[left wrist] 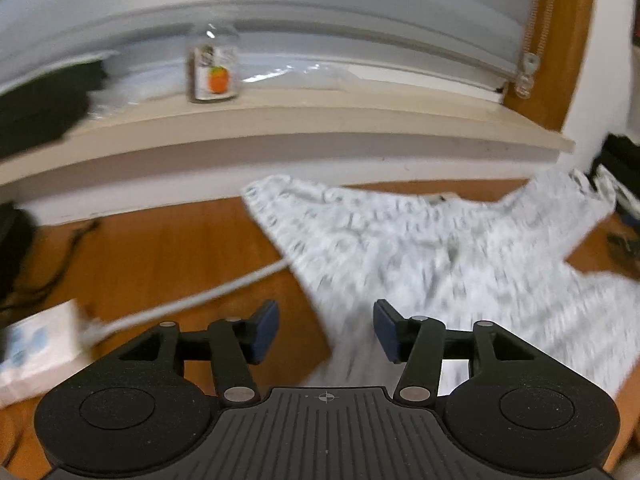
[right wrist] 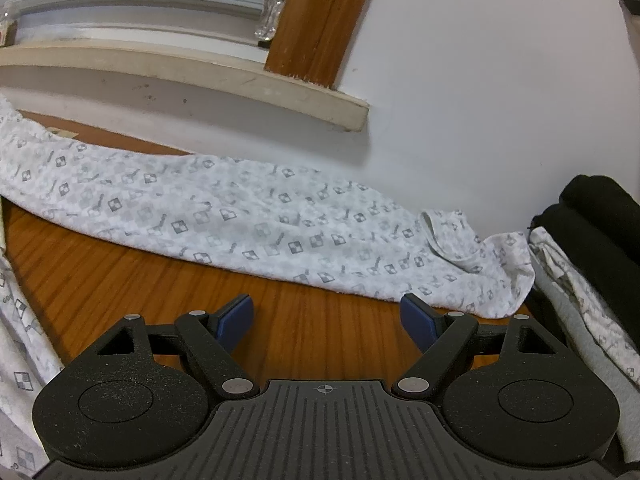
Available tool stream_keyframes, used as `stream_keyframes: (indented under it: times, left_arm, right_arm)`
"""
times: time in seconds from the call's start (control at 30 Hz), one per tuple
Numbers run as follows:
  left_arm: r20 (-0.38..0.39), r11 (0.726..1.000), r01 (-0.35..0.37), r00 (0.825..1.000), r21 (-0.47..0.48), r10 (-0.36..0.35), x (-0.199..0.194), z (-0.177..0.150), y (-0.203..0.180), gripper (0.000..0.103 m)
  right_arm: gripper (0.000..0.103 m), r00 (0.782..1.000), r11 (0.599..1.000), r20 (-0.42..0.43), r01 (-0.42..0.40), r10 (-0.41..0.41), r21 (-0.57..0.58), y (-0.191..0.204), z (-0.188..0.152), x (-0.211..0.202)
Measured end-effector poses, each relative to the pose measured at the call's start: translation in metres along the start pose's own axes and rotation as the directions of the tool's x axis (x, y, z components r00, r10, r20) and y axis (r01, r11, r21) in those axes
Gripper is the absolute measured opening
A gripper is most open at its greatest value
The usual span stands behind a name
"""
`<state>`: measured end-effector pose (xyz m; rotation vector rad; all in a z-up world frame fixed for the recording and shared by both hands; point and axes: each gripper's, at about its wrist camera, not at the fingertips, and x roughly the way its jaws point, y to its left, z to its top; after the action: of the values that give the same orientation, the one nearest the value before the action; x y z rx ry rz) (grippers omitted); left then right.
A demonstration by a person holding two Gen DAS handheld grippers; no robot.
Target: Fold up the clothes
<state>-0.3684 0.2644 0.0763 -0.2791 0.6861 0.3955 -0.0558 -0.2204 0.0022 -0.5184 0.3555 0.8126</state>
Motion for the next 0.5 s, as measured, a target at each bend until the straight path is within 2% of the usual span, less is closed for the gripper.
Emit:
stream_keyframes:
  times: [0.1,0.2,0.23,0.27,0.33,0.37,0.4,0.43,0.47,0.5]
  left_arm:
    - [-0.05,1.0,0.006,0.999,-0.023,-0.007,0.037,0.02,-0.001,0.057]
    - [-0.099,0.999,-0.022,0.995,-0.023,0.02,0.059,0.028,-0.001,0.056]
    - [-0.104,1.0,-0.025,0.994,-0.013,0.023,0.062,0.029,-0.002,0.051]
    - [-0.101,1.0,-0.025,0.995,-0.003,0.024,0.064,0.028,-0.003,0.034]
    - [-0.075,0.999,-0.043,0.996,0.017,0.044,0.063,0.026,-0.003,0.007]
    - [-0.062,0.998,-0.052,0.997,0.028,0.054,0.062,0.025,-0.003,0.007]
    - [-0.014,0.992,-0.112,0.993,0.05,0.113,0.055,0.027,-0.003,0.006]
    - [0.064,0.983,-0.178,0.983,0.047,0.175,0.044,0.031,-0.001,0.006]
    - [0.154,0.968,-0.253,0.956,0.009,0.248,0.031,0.036,0.004,0.006]
    - [0.212,0.947,-0.32,0.923,-0.035,0.32,0.021,0.039,0.009,0.007]
  right_arm:
    - [0.08,1.0,1.0,0.009,-0.002,0.001,0.006,-0.002,0.0,-0.002]
    - [0.08,1.0,1.0,0.015,-0.005,0.005,0.007,-0.002,0.0,-0.002]
    - [0.08,1.0,1.0,0.017,-0.006,0.006,0.007,-0.002,-0.001,-0.003]
    - [0.08,1.0,1.0,0.019,-0.007,0.007,0.008,-0.003,-0.001,-0.003]
    - [0.08,1.0,1.0,0.026,-0.009,0.008,0.012,-0.004,-0.001,-0.004]
    - [0.08,1.0,1.0,0.029,-0.01,0.01,0.015,-0.004,-0.001,-0.004]
    - [0.08,0.999,1.0,0.032,-0.012,0.011,0.018,-0.005,-0.001,-0.005]
    - [0.08,0.999,1.0,0.035,-0.013,0.012,0.021,-0.006,-0.001,-0.005]
    - [0.08,0.999,1.0,0.037,-0.014,0.013,0.023,-0.006,-0.001,-0.005]
    - [0.08,0.999,1.0,0.038,-0.015,0.014,0.022,-0.007,-0.001,-0.005]
